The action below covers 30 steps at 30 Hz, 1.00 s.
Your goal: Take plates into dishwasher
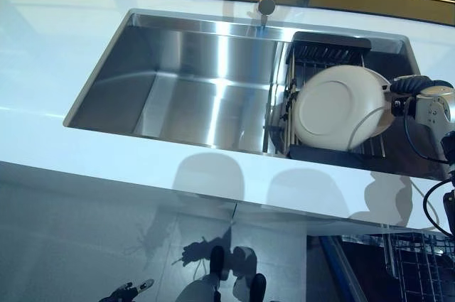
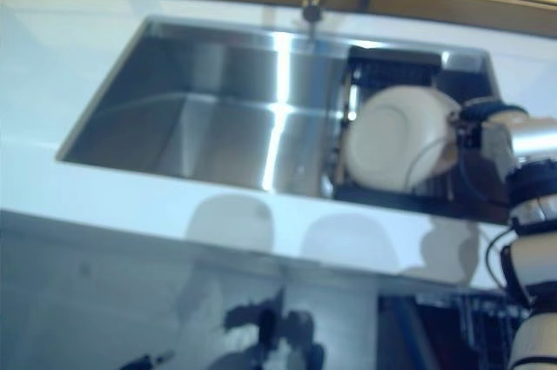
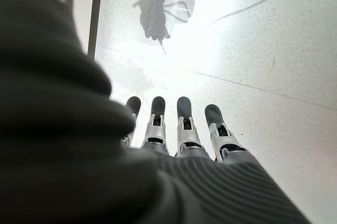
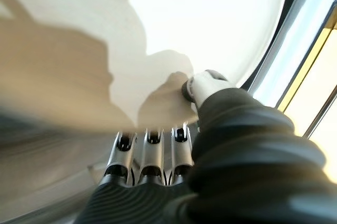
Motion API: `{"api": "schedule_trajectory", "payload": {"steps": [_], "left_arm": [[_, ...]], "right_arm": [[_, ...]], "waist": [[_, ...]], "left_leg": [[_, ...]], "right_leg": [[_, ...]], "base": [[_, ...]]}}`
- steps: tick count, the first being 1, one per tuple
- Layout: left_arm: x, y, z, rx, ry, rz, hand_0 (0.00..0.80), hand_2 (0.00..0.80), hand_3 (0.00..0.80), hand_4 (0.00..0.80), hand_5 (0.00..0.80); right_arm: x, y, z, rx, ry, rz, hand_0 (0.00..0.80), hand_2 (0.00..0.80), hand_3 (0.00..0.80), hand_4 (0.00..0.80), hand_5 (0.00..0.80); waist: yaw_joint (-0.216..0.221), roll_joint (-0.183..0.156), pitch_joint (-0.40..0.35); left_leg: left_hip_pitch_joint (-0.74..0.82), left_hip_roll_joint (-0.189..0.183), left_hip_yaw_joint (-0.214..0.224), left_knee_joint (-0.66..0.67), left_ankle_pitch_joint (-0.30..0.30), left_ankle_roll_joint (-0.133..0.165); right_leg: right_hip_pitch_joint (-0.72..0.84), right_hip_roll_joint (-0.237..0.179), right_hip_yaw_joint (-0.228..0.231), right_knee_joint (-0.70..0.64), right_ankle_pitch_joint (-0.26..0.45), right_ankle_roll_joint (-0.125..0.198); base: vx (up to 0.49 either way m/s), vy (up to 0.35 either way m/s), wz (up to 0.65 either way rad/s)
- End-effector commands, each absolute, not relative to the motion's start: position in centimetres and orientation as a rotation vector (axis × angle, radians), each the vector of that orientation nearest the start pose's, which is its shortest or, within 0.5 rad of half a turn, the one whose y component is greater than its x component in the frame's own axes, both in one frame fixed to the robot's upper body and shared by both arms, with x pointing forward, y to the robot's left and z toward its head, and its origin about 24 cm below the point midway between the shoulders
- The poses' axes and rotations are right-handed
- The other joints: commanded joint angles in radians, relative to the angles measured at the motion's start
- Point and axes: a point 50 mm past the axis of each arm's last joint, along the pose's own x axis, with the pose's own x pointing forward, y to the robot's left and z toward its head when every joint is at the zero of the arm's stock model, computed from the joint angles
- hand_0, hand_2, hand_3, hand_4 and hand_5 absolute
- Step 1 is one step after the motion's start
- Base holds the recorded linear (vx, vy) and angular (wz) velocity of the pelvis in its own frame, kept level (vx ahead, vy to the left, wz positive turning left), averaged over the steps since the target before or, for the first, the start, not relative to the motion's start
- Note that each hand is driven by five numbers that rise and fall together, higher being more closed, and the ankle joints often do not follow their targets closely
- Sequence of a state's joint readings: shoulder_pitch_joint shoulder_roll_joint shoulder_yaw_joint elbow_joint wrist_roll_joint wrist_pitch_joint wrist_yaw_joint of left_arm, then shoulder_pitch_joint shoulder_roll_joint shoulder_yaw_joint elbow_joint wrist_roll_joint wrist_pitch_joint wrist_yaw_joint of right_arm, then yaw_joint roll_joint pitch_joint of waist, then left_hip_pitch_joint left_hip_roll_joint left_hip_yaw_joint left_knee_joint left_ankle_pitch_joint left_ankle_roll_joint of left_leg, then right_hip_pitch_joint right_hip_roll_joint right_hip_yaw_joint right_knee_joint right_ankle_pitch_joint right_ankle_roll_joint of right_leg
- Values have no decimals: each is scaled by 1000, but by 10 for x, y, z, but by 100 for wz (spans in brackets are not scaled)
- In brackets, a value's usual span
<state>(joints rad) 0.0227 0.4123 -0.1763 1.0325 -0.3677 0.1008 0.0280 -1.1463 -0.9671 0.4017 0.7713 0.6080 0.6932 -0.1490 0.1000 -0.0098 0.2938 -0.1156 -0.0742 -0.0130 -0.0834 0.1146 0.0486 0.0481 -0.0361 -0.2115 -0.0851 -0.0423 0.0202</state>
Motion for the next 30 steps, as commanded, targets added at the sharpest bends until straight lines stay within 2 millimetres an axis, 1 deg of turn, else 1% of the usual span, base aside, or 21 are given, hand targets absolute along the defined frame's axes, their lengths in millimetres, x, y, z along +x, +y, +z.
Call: {"api": "schedule_trajectory", "payload": {"steps": [1,13,18,22,26,30], "left_arm": [[102,282,-138,163,1169,235,0,0,0,0,0],[100,280,-140,170,1174,225,0,0,0,0,0],[99,280,-140,176,1178,226,0,0,0,0,0],[98,280,-140,175,1180,224,0,0,0,0,0],[98,279,-141,179,1181,220,0,0,0,0,0],[95,281,-141,189,1183,217,0,0,0,0,0]], "right_arm": [[356,-338,293,-403,192,-545,800,800,800,800,800],[356,-335,298,-404,165,-529,800,800,800,800,800],[357,-332,295,-394,174,-510,800,800,800,800,800],[357,-334,294,-394,161,-524,800,800,800,800,800],[355,-336,304,-419,111,-555,800,800,800,800,800],[349,-338,321,-488,45,-613,800,800,800,800,800]], "waist": [[20,12,-29],[17,7,-44],[17,4,-49],[17,2,-52],[17,-3,-56],[16,-12,-67]], "left_leg": [[52,38,-15,-4,-120,-41],[66,38,-12,-4,-123,-41],[70,38,-11,-4,-125,-41],[74,38,-10,-4,-126,-41],[77,39,-10,-4,-128,-41],[86,40,-9,-4,-131,-42]], "right_leg": [[-64,-24,-27,-2,44,30],[-50,-23,-24,-2,40,30],[-47,-23,-25,-2,39,30],[-43,-23,-24,-2,38,30],[-39,-21,-23,-2,36,30],[-30,-19,-22,-2,34,33]], "base": [[0,0,0],[0,0,0],[0,0,0],[0,0,0],[0,0,0],[0,0,0]]}}
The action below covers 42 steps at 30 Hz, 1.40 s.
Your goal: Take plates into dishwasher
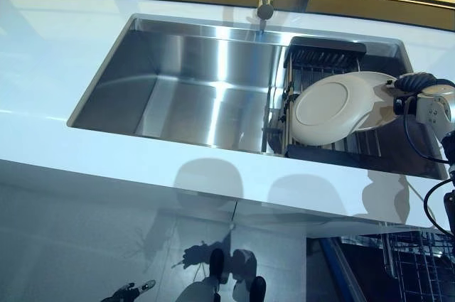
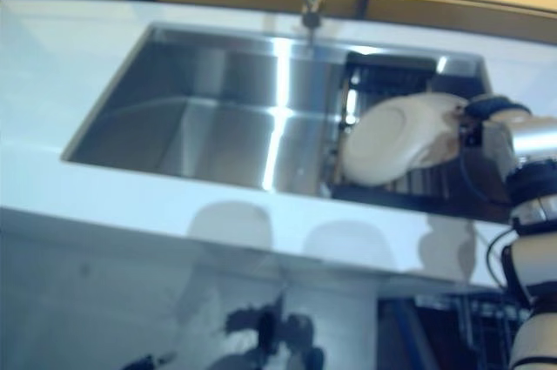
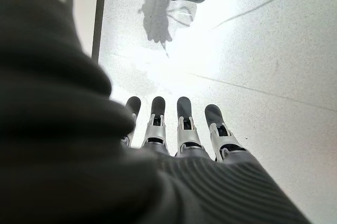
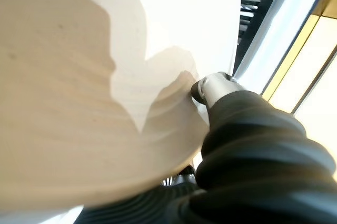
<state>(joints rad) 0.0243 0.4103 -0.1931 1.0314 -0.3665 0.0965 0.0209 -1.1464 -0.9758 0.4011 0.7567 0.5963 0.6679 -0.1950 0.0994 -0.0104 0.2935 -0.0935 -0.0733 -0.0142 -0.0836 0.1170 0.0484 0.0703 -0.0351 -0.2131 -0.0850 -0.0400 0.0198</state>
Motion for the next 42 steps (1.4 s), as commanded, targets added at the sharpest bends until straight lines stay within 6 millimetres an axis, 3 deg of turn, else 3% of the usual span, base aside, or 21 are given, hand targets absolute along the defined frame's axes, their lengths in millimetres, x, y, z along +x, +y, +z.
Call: {"api": "schedule_trajectory", "payload": {"steps": [1,7,18,29,33,42], "left_arm": [[95,281,-141,192,1184,217,0,0,0,0,0],[91,283,-141,205,1194,218,0,0,0,0,0],[84,285,-142,224,1216,219,0,0,0,0,0],[84,285,-142,237,1226,220,0,0,0,0,0],[85,286,-142,242,1228,220,0,0,0,0,0],[89,287,-140,261,1225,190,0,0,0,0,0]], "right_arm": [[347,-339,326,-520,35,-631,800,800,800,800,800],[333,-344,351,-677,-11,-712,800,800,800,800,800],[322,-345,374,-871,-45,-788,800,800,800,800,800],[310,-339,396,-1264,-120,-875,800,800,800,800,800],[306,-336,398,-1449,-128,-896,800,800,800,800,800],[300,-344,387,-1635,-121,-905,800,800,800,800,800]], "waist": [[16,-16,-72],[9,-44,-103],[7,-66,-150],[7,-74,-180],[5,-75,-191],[-16,-73,-214]], "left_leg": [[67,40,-8,-4,-134,-42],[91,44,4,-4,-145,-41],[123,47,14,-4,-159,-35],[128,48,16,-4,-165,-29],[124,50,17,-4,-166,-26],[135,55,40,-4,-179,-19]], "right_leg": [[-50,-20,-20,-2,31,34],[-29,-15,-10,-2,26,39],[-1,-10,1,-2,17,44],[3,-7,8,-2,12,50],[-2,-7,10,-2,13,55],[-1,-5,28,-2,14,62]], "base": [[0,0,0],[0,0,0],[7,1,-2],[0,0,0],[-8,0,0],[-14,3,-4]]}}
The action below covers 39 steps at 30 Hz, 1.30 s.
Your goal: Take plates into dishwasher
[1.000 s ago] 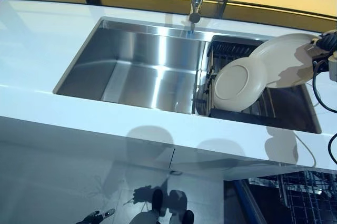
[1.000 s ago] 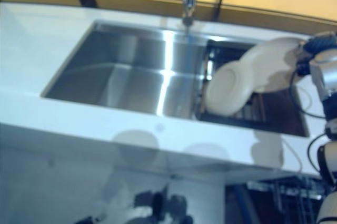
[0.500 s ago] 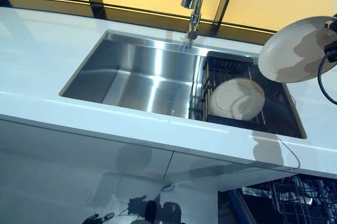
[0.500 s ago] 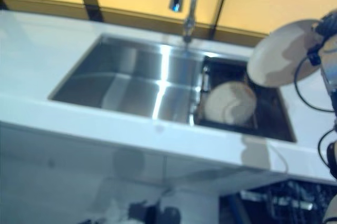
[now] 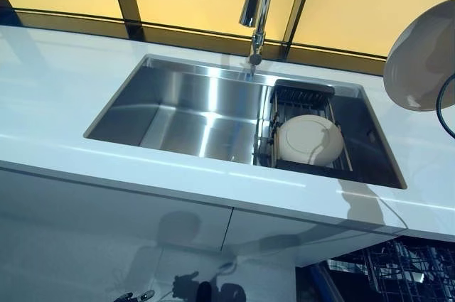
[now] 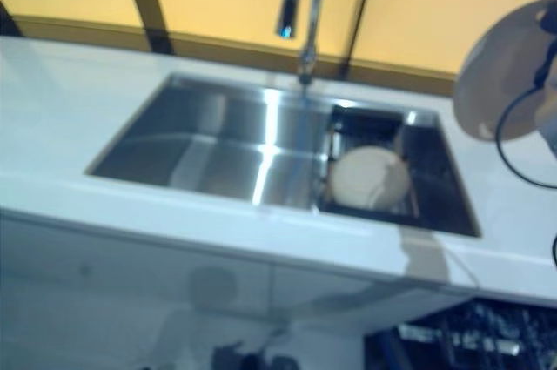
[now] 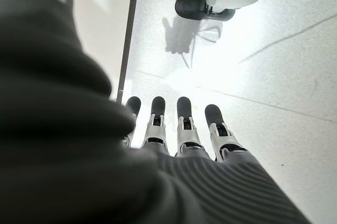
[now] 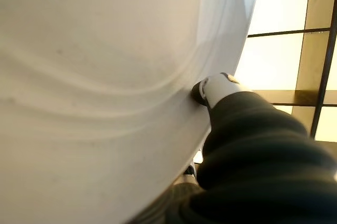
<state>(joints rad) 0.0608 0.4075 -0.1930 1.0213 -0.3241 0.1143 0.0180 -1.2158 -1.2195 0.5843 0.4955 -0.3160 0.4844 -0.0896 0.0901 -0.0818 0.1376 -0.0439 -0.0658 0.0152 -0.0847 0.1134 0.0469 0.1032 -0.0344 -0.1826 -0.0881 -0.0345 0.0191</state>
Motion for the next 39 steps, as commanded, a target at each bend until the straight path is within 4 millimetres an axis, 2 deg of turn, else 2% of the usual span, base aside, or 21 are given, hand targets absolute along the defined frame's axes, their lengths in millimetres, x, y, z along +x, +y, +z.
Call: {"api": "schedule_trajectory", "payload": {"steps": [1,7,24,31,39], "left_arm": [[90,287,-140,263,1225,187,0,0,0,0,0],[93,286,-140,276,1222,164,0,0,0,0,0],[94,291,-139,339,1231,126,0,0,0,0,0],[95,291,-140,354,1236,120,0,0,0,0,0],[101,290,-139,362,1240,113,0,0,0,0,0]], "right_arm": [[299,-346,386,-1646,-116,-902,800,800,800,800,800],[291,-355,379,-1721,-116,-902,800,800,800,800,800],[260,-387,371,-1770,3,-941,800,800,800,800,800],[255,-395,361,-1765,36,-908,800,800,800,800,800],[248,-409,337,-1687,134,-877,800,800,800,800,800]], "waist": [[-11,-2,-62],[-38,-1,-73],[-111,-6,-86],[-152,3,-100],[-191,7,-102]], "left_leg": [[87,49,16,-3,-177,-17],[103,55,45,-3,-189,-12],[136,71,116,-3,-213,1],[154,78,152,-3,-226,6],[166,86,193,-3,-236,12]], "right_leg": [[-35,-6,0,1,9,63],[-33,-4,23,1,16,69],[-35,5,90,1,35,81],[-33,6,117,1,39,85],[-50,12,153,20,43,92]], "base": [[-20,9,-16],[-15,11,-17],[-1,1,-18],[8,15,-21],[23,6,-21]]}}
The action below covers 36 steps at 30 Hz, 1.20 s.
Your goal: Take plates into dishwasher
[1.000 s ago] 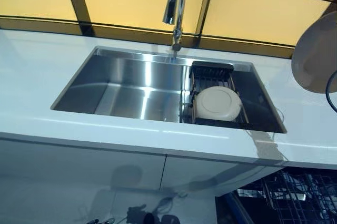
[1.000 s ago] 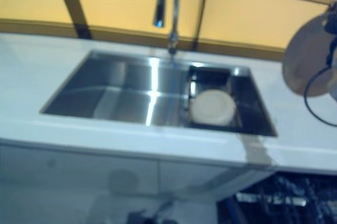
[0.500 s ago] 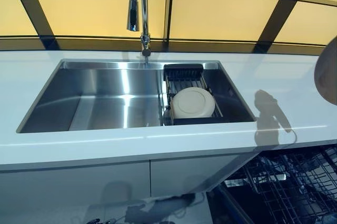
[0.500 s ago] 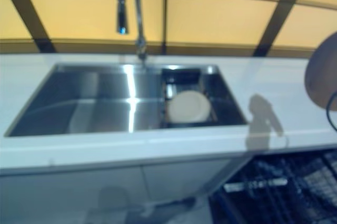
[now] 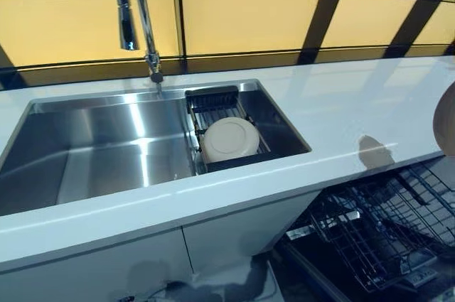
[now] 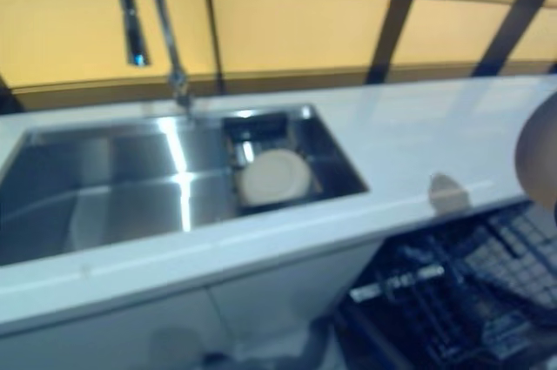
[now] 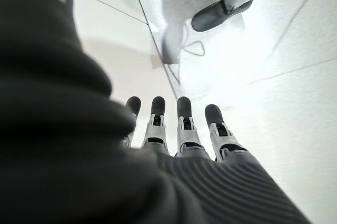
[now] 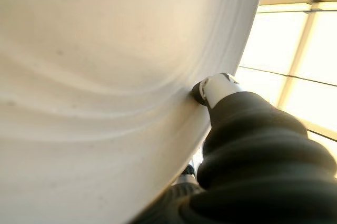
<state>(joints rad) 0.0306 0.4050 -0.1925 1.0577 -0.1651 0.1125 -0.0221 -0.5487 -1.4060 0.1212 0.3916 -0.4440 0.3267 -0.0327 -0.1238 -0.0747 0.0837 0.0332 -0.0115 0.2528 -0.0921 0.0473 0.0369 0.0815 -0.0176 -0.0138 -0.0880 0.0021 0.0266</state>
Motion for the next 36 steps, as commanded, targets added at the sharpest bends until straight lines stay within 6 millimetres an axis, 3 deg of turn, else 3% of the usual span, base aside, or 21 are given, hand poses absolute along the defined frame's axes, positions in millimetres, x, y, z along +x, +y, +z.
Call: {"api": "schedule_trajectory", "payload": {"steps": [1,9,18,28,36], "left_arm": [[101,290,-139,362,1240,114,0,0,0,0,0],[101,288,-140,349,1247,123,0,0,0,0,0],[104,285,-141,330,1239,122,0,0,0,0,0],[98,279,-145,303,1247,124,0,0,0,0,0],[97,276,-146,300,1239,118,0,0,0,0,0]], "right_arm": [[247,-410,336,-1682,139,-877,800,800,800,800,800],[241,-424,295,-1654,237,-840,800,800,800,800,800],[242,-423,244,-1558,253,-777,800,800,800,800,800],[253,-411,213,-1547,256,-727,800,800,800,800,800],[263,-393,205,-1724,190,-710,800,800,800,800,800]], "waist": [[22,0,-48],[-8,16,-42],[-16,33,-33],[-2,47,-24],[13,60,-20]], "left_leg": [[89,32,-43,5,-170,23],[97,37,-10,5,-176,27],[100,35,-8,5,-178,29],[91,32,-25,5,-175,26],[83,28,-43,5,-171,23]], "right_leg": [[-29,-5,-15,20,7,85],[-41,-2,8,31,7,84],[-49,-2,17,39,4,80],[-49,-6,2,34,0,73],[-47,-12,-15,25,-3,69]], "base": [[23,-7,-25],[28,-2,-17],[21,-6,-3],[0,0,0],[0,0,0]]}}
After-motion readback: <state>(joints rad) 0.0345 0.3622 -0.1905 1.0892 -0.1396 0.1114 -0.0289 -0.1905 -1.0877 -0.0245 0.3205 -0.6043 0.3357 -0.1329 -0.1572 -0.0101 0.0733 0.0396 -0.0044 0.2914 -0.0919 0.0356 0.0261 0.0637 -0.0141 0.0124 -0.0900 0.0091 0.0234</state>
